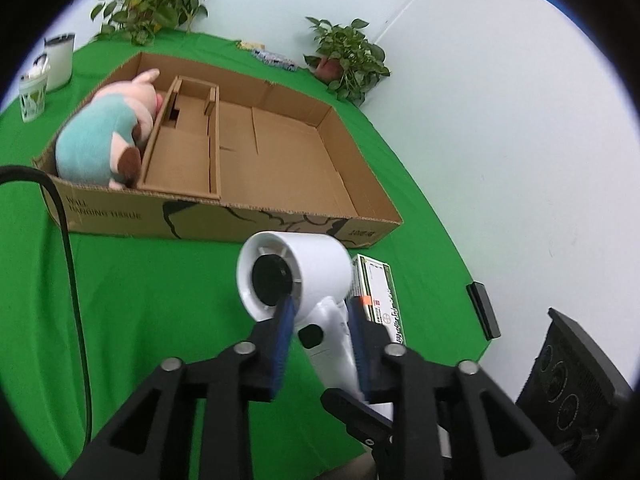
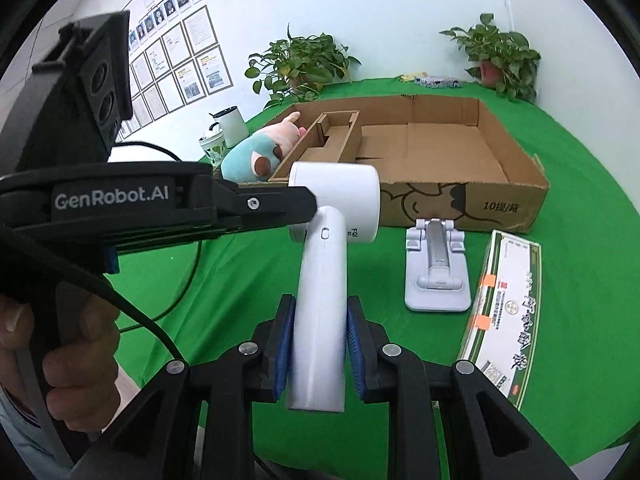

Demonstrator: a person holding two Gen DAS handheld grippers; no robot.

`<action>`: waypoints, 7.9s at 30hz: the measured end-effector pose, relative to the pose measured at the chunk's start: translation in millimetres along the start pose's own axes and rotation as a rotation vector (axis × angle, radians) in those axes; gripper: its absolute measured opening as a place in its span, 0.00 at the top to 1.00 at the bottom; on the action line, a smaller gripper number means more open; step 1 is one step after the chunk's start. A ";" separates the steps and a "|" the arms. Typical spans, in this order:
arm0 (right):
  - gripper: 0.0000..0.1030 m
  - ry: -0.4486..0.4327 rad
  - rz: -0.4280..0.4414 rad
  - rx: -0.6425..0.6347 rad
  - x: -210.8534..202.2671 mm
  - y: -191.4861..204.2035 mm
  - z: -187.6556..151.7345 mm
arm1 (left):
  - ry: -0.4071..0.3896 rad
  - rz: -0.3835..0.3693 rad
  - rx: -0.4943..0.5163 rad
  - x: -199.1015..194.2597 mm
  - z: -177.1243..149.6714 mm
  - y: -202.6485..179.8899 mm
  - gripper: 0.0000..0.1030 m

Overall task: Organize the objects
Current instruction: 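Lift the hair dryer with both tools and carry it over the large box, then lower the hair dryer into the large box and open the right tool, then open the left tool and withdraw both tools toward the phone stand, then close the right tool around the white phone stand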

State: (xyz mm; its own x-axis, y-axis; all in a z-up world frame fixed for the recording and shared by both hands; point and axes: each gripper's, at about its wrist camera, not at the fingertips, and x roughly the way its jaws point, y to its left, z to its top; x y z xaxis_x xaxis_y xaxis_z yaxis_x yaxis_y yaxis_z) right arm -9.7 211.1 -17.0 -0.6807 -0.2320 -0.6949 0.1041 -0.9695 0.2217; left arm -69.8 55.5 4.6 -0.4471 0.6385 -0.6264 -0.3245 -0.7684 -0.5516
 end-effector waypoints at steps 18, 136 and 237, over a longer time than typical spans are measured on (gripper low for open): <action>0.78 0.129 0.111 0.127 42.2 -26.5 -14.0 | 0.107 -0.036 -0.157 41.2 -8.3 43.4 0.48; 0.71 0.169 -0.007 0.087 236.9 -68.0 157.0 | 0.044 0.206 0.181 104.9 187.3 79.9 0.94; 0.35 0.147 -0.246 -0.055 135.9 -87.3 25.9 | -0.077 0.354 0.112 15.8 6.1 69.5 0.24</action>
State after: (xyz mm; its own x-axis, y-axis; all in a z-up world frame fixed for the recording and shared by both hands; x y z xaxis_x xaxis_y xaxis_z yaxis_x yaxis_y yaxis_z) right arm -130.0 266.3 -113.1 -0.5786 0.0058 -0.8156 -0.0096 -1.0000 -0.0003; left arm -104.5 11.9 -40.3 -0.6077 0.3311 -0.7218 -0.2262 -0.9435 -0.2423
